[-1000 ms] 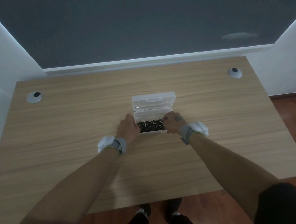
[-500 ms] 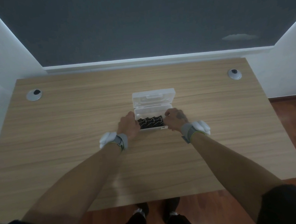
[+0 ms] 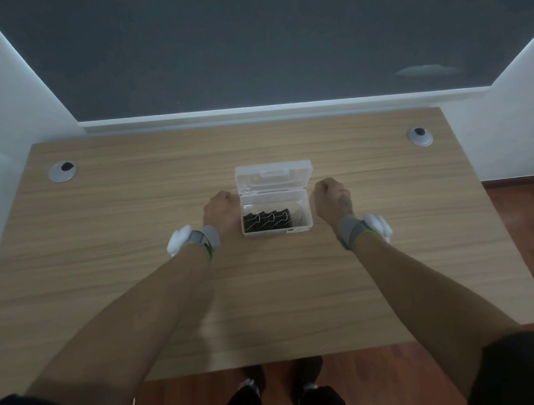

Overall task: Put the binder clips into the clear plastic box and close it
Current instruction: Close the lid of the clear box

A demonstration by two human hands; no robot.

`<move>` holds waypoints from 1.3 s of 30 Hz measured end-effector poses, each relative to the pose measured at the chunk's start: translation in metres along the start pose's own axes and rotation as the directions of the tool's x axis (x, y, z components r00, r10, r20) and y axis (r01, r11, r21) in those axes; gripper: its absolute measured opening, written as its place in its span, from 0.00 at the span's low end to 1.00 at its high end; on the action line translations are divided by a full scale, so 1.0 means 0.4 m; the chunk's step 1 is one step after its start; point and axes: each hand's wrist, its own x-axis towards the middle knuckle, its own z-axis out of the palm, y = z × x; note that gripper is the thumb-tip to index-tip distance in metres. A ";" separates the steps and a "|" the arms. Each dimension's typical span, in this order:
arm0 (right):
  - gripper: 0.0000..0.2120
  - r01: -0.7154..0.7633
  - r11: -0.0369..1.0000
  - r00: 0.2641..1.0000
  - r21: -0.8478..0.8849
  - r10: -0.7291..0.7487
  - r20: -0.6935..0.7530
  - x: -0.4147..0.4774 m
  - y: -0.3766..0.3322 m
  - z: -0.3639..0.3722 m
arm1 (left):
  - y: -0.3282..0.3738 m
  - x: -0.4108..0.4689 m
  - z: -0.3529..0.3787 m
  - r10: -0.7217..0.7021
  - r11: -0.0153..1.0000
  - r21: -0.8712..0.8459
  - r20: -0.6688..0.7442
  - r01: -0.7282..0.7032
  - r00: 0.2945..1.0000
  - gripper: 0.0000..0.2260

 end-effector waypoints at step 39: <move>0.25 -0.219 0.938 0.948 0.269 0.140 0.285 0.013 0.075 0.050 | -0.018 -0.048 0.098 -0.132 0.966 -0.223 -0.003 0.128 0.991 0.18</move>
